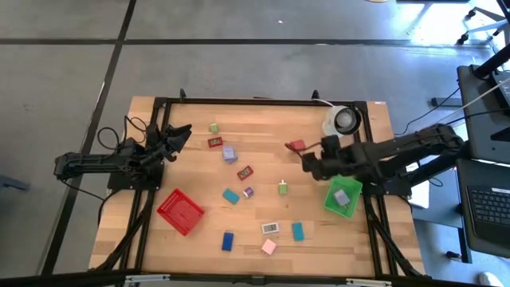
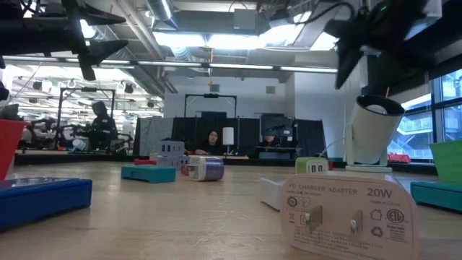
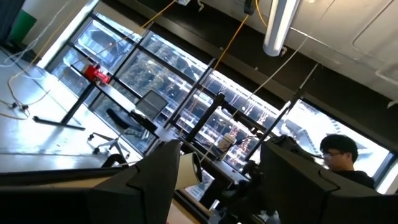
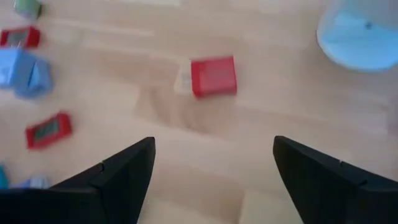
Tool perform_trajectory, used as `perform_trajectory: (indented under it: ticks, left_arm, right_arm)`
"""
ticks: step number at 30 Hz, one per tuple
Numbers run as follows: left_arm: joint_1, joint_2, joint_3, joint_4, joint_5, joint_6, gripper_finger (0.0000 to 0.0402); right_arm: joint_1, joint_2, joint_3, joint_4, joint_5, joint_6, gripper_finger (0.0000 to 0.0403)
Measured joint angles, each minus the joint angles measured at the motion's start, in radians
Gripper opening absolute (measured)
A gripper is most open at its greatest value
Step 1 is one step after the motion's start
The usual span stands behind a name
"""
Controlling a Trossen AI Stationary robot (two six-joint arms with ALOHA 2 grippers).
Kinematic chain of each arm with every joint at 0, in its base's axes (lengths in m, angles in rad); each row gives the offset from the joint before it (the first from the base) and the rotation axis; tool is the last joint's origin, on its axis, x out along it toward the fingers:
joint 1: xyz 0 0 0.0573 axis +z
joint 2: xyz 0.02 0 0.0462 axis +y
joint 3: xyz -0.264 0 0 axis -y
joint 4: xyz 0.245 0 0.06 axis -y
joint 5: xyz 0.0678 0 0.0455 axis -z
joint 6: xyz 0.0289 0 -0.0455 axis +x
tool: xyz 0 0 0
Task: Pick & Place Office items
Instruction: Put the red power adapter into the green bin
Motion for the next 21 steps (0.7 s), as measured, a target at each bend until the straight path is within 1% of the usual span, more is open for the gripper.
perform_trajectory:
  ticks: [3,6,8,13,16,21]
  left_arm:
    - [0.0,0.0,0.0,-0.008,0.0,-0.003,0.022]
    - [0.0,0.0,0.0,-0.009,-0.004,-0.003,0.022]
    - [0.0,0.001,0.0,-0.008,-0.003,-0.004,0.0221]
    - [0.0,0.001,0.0,-0.009,0.022,-0.005,0.0219]
    - [0.0,0.001,0.0,-0.01,0.029,-0.005,0.0217]
    - [0.0,0.001,0.0,-0.015,0.029,-0.005,0.0217]
  right_arm:
    - [-0.082,0.043,-0.001,0.105,-0.012,-0.104,0.0335]
    - [-0.164,0.099,-0.002,0.176,-0.073,-0.242,0.0345]
    - [-0.214,0.145,-0.002,0.185,-0.1,-0.314,0.0352]
    - [-0.321,0.26,-0.002,0.205,-0.117,-0.365,0.0362]
    - [-0.387,0.322,-0.003,0.268,-0.169,-0.422,0.0362]
    - [-0.46,0.413,-0.003,0.421,-0.264,-0.551,0.0361]
